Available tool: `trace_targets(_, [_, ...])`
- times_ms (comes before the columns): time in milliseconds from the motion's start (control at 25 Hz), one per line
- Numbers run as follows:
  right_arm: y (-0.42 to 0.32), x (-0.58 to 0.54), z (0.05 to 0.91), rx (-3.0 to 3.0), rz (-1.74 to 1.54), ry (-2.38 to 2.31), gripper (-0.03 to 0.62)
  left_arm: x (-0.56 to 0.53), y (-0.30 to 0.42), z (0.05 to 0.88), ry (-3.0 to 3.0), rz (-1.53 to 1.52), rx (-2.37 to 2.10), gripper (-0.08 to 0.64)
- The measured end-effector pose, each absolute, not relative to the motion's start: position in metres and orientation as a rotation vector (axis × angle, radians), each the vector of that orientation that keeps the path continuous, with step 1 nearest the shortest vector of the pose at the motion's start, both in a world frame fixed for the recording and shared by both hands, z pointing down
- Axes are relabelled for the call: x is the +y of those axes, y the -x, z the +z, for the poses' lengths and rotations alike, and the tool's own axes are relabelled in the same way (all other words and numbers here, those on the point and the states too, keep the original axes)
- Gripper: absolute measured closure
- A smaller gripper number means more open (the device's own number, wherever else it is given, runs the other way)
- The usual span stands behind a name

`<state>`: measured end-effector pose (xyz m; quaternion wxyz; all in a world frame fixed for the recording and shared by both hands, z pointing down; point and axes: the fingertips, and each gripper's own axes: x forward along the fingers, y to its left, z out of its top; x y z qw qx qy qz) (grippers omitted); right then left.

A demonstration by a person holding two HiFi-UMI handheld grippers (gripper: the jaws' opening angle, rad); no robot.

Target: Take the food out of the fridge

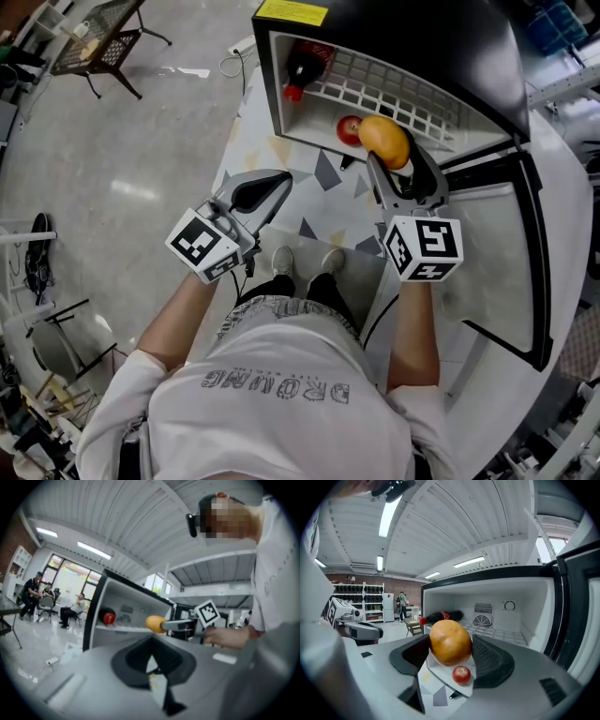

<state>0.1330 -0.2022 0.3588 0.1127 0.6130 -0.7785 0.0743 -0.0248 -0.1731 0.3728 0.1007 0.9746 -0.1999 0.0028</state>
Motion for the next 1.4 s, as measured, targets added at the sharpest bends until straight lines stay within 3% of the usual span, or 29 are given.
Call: trace_targets(1400, [-0.142,-0.139,0.384,-2.38,0.353,-1.777,0.31,-0.153,-0.001,0.365,-2.916,0.043,-0.551,0.554])
